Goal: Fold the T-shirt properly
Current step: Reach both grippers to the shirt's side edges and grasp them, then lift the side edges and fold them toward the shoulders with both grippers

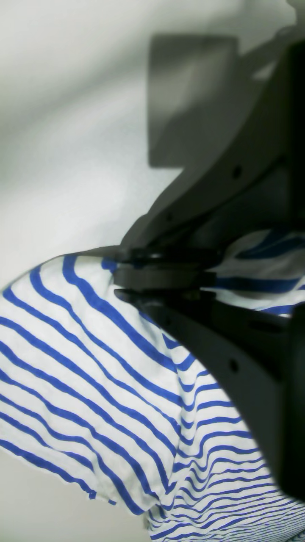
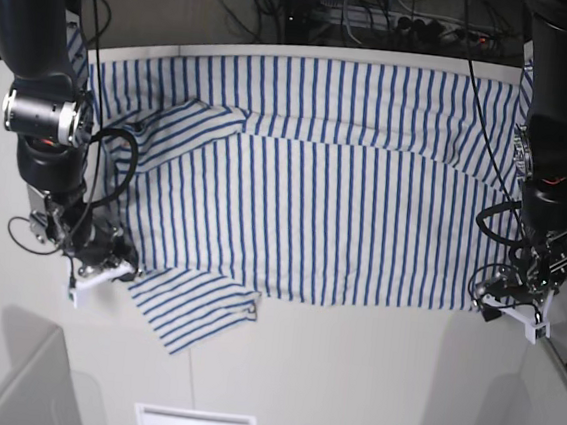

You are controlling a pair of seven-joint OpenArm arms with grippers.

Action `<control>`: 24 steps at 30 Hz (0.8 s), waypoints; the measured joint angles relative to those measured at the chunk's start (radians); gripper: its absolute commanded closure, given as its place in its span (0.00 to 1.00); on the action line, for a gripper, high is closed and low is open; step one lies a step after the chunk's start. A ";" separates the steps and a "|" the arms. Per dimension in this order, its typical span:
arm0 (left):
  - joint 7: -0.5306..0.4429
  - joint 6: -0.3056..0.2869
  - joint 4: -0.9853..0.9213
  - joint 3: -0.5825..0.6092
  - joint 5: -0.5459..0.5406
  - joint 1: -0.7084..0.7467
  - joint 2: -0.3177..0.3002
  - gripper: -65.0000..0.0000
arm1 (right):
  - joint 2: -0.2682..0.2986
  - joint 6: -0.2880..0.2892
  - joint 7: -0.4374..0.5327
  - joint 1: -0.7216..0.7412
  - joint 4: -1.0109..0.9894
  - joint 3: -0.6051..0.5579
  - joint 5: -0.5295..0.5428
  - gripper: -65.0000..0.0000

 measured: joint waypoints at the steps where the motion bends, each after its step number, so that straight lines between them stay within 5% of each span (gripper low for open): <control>1: 0.000 0.000 0.000 0.000 -0.004 0.000 0.001 0.44 | 0.000 0.000 0.000 0.000 0.000 0.000 0.000 1.00; 7: 0.005 0.000 0.000 0.000 -0.003 0.003 -0.004 0.99 | 0.000 0.000 0.001 0.000 0.000 0.000 0.000 1.00; 13: 0.036 -0.007 0.056 0.002 -0.002 0.024 -0.002 1.00 | -0.001 -0.001 -0.015 -0.022 0.066 0.000 -0.016 1.00; 24: 0.313 -0.008 0.498 -0.059 -0.016 0.172 0.006 1.00 | 0.003 -0.001 -0.031 -0.029 0.144 0.000 -0.019 1.00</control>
